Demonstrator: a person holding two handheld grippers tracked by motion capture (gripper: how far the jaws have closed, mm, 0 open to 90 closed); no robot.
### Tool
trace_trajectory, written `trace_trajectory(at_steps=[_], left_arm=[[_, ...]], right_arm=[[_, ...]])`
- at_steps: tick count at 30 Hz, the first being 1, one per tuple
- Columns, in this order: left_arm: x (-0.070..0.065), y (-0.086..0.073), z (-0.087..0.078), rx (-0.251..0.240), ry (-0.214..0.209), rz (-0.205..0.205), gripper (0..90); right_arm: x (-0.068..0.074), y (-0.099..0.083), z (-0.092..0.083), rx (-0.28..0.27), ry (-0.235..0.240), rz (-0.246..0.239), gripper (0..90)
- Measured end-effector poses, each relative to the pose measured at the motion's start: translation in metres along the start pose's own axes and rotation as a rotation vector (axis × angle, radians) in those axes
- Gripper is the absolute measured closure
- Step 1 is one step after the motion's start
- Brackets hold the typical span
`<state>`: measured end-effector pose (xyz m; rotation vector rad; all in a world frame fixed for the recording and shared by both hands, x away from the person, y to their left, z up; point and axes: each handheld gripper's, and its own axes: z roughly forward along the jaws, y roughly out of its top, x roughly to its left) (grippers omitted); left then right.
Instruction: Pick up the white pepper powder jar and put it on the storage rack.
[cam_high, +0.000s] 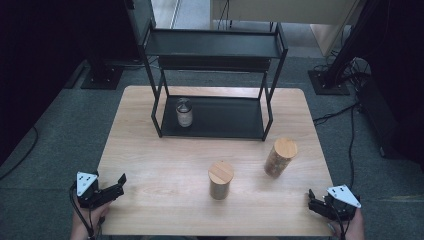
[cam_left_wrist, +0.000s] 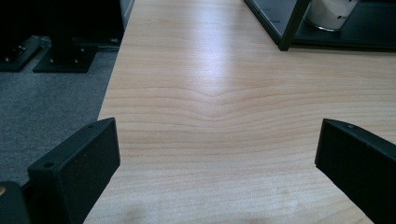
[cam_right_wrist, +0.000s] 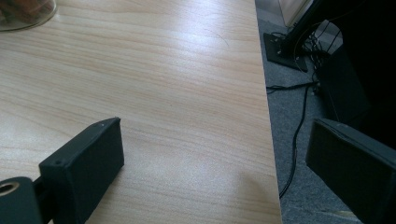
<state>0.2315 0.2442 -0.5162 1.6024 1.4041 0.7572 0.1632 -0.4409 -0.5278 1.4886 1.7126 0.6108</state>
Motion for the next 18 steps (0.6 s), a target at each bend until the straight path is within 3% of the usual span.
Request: trace_trajectory(at_steps=[18], left_arm=[[0.001,-0.006,-0.012,-0.003,0.0,0.004,0.2]], right_arm=[[0.001,0.0,0.0,-0.002,-0.003,-0.003,4.1]])
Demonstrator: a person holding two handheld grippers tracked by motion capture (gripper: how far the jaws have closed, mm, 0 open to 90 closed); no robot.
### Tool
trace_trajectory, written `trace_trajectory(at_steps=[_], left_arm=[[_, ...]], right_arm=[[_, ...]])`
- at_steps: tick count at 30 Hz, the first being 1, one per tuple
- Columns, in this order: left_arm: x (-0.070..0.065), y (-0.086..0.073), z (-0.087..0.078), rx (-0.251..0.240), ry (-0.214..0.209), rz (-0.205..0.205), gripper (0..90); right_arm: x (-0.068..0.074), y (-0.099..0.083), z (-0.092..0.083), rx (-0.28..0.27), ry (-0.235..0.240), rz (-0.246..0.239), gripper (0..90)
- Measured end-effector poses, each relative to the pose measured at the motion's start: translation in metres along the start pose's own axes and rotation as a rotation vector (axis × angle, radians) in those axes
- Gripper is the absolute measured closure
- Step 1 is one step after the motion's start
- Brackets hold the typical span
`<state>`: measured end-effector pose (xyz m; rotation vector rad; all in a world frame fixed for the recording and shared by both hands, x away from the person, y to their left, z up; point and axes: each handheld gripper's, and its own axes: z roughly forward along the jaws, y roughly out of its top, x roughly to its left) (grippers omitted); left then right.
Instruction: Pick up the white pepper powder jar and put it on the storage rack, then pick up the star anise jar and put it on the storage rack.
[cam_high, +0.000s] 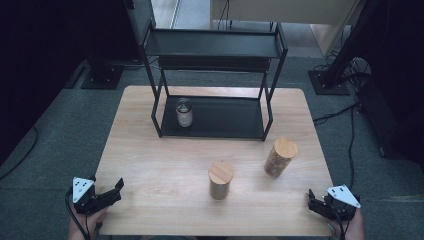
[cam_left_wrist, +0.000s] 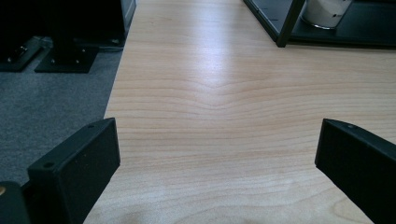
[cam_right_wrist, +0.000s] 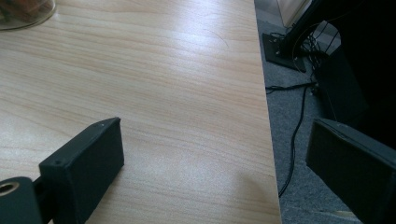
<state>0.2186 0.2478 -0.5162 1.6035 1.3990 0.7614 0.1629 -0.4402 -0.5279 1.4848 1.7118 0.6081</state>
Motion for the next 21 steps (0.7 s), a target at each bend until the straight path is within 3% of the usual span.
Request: trace_trajectory(at_steps=[12,17,21], left_arm=[[0.0006,-0.0007,-0.0013,-0.003,0.003,-0.007,0.1],[0.0007,-0.0006,-0.0012,-0.002,-0.002,-0.004,0.2],[-0.0004,-0.0008,-0.0016,-0.007,-0.004,0.005,0.2]], right_arm=[[-0.001,0.0001,0.0,0.001,0.015,0.003,3.6],[-0.0035,-0.001,-0.0043,-0.029,0.033,0.044,3.5],[0.0011,0.0008,-0.0068,-0.019,0.04,0.028,3.4]])
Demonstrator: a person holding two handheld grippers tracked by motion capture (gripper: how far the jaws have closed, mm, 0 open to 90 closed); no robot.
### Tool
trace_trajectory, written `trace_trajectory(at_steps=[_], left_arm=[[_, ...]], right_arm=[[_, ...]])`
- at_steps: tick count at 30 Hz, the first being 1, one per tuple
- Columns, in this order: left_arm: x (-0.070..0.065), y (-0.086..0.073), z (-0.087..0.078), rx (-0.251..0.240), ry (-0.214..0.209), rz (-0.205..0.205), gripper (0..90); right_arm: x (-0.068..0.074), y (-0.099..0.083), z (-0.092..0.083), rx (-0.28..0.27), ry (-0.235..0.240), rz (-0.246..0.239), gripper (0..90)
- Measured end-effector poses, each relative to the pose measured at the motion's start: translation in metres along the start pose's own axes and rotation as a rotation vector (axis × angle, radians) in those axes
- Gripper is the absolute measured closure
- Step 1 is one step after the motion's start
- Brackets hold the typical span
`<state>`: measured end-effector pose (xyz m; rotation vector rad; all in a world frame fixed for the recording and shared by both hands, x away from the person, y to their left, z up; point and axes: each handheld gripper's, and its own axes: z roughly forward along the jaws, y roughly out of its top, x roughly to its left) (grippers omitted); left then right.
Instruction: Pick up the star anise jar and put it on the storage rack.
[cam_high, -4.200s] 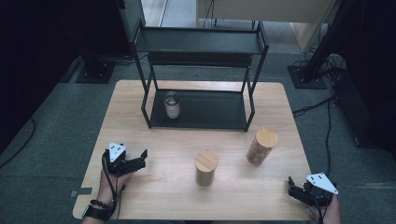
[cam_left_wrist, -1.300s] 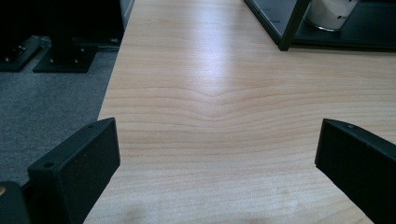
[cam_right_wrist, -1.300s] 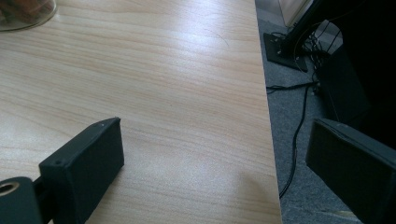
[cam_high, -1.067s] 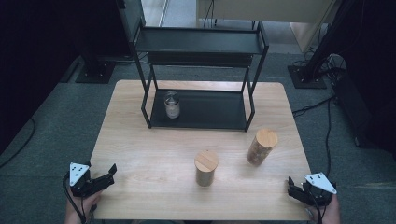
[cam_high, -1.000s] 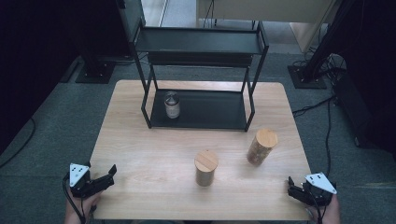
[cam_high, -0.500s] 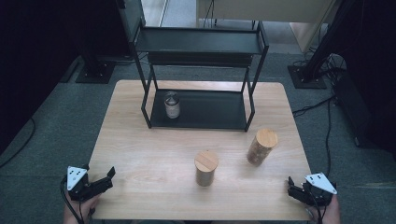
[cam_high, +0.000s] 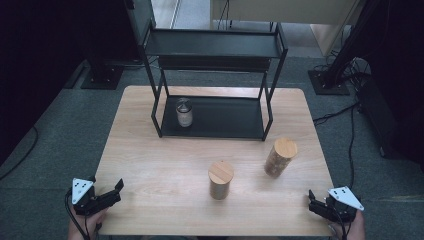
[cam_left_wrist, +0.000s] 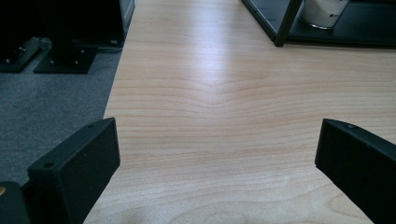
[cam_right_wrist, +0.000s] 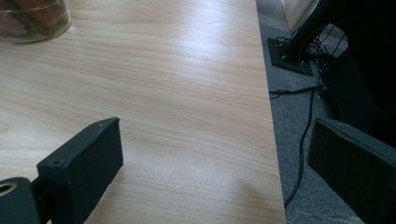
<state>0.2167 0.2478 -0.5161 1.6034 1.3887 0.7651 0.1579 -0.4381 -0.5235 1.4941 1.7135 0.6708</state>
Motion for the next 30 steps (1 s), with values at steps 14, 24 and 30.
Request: trace_trajectory(at_steps=[14,24,30], left_arm=[[0.001,0.0,-0.001,-0.013,-0.013,-0.01,0.2],[0.001,0.0,-0.001,-0.007,-0.016,-0.005,0.2],[0.001,0.0,-0.001,-0.006,-0.016,-0.004,0.2]], right_arm=[[0.047,0.024,-0.011,-0.035,0.094,-0.034,3.4],[0.076,0.033,-0.017,-0.052,0.164,-0.06,3.5],[0.092,0.034,-0.018,-0.059,0.198,-0.085,3.4]])
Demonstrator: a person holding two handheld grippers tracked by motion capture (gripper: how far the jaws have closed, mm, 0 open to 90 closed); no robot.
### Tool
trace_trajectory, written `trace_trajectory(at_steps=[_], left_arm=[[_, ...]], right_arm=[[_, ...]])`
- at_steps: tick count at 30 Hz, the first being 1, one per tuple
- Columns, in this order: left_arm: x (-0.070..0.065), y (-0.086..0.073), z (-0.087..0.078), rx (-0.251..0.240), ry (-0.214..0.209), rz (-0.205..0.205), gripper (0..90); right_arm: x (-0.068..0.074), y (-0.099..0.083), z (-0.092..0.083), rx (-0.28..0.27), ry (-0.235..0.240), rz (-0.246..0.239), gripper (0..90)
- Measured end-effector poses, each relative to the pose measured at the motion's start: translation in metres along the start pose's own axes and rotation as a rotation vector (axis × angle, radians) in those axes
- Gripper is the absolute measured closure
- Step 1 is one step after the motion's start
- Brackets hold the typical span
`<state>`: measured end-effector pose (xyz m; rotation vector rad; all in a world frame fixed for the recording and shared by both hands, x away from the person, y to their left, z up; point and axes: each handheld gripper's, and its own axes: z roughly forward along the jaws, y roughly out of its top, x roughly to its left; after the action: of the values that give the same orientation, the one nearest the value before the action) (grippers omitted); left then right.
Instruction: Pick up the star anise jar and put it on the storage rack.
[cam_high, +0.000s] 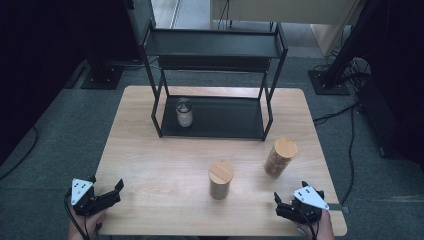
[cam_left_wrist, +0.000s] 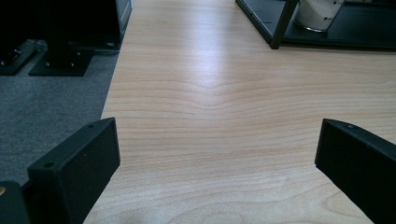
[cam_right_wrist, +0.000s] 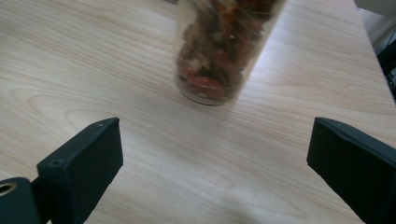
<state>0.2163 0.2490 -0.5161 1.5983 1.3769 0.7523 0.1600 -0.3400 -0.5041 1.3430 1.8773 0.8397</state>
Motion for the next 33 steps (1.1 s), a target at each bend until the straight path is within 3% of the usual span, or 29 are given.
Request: trace_trajectory(at_steps=[10,18,33], left_arm=[[-0.002,0.0,0.001,0.013,0.023,0.009,0.2],[-0.003,0.0,0.001,0.014,0.015,0.025,0.2],[-0.003,0.0,0.001,0.009,0.011,0.028,0.2]], right_arm=[[0.018,0.005,0.001,-0.005,0.037,-0.013,3.4],[0.033,0.018,-0.007,-0.039,0.068,-0.043,3.4],[0.081,0.033,-0.001,-0.073,0.173,-0.101,3.4]])
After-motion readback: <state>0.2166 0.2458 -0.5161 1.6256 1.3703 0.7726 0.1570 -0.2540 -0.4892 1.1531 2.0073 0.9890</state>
